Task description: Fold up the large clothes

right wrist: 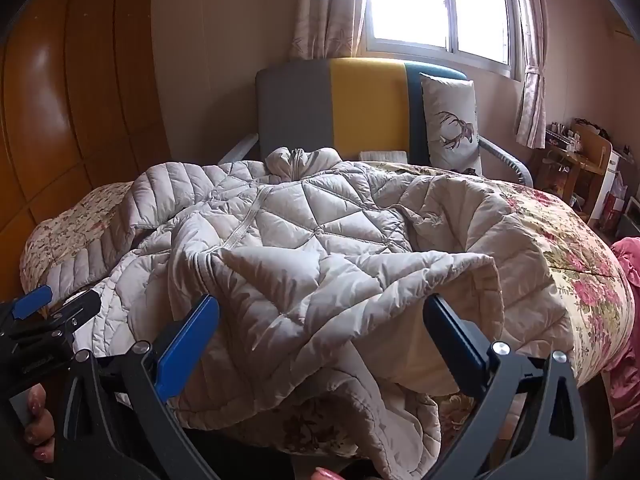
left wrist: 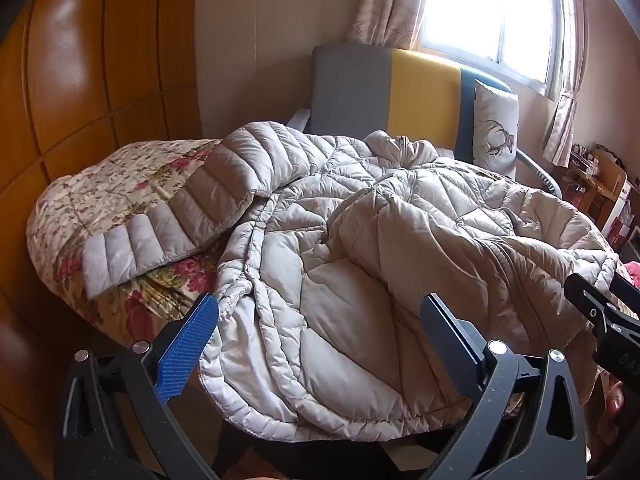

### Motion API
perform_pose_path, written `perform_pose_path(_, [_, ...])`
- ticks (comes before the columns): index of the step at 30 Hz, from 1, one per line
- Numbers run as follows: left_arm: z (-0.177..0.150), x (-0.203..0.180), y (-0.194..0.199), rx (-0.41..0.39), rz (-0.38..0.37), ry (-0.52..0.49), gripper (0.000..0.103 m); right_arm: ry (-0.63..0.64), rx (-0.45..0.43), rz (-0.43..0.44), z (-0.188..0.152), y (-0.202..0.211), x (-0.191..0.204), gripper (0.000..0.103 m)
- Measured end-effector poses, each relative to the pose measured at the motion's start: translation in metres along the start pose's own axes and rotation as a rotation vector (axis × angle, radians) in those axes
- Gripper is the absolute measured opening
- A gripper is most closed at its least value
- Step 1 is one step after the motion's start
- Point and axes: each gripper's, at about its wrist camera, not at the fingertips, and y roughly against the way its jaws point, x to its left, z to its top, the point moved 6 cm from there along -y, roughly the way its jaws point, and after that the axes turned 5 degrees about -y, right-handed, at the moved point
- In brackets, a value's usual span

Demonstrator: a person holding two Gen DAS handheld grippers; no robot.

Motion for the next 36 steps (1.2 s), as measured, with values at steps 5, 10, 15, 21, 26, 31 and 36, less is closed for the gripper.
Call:
perform_pose_path(5, [-0.007,-0.003,0.002,-0.003,0.004,-0.005,0.100,0.002,0.000,-0.007,0.002,0.000,0.000,0.101])
perform_pose_path(10, [-0.005,0.002,-0.005,0.018,-0.002,0.008,0.100,0.004,0.006,-0.002,0.000,-0.001,0.000,0.101])
perform_pose_path(15, [-0.007,0.003,-0.005,0.019,0.005,0.008,0.100,0.006,0.002,-0.001,-0.001,-0.001,0.002,0.101])
perform_pose_path(21, [-0.006,0.004,-0.007,0.025,0.009,0.009,0.100,0.006,0.009,-0.001,-0.002,-0.002,0.001,0.101])
perform_pose_path(26, [-0.008,0.003,-0.008,0.030,0.011,0.010,0.100,0.007,0.013,0.005,-0.001,-0.002,0.000,0.101])
perform_pose_path(31, [-0.009,0.002,-0.008,0.033,0.013,0.010,0.100,0.004,0.016,0.007,-0.001,-0.003,0.000,0.101])
perform_pose_path(36, [-0.010,0.003,-0.009,0.037,0.012,0.010,0.100,0.006,0.017,0.007,-0.002,-0.003,0.000,0.101])
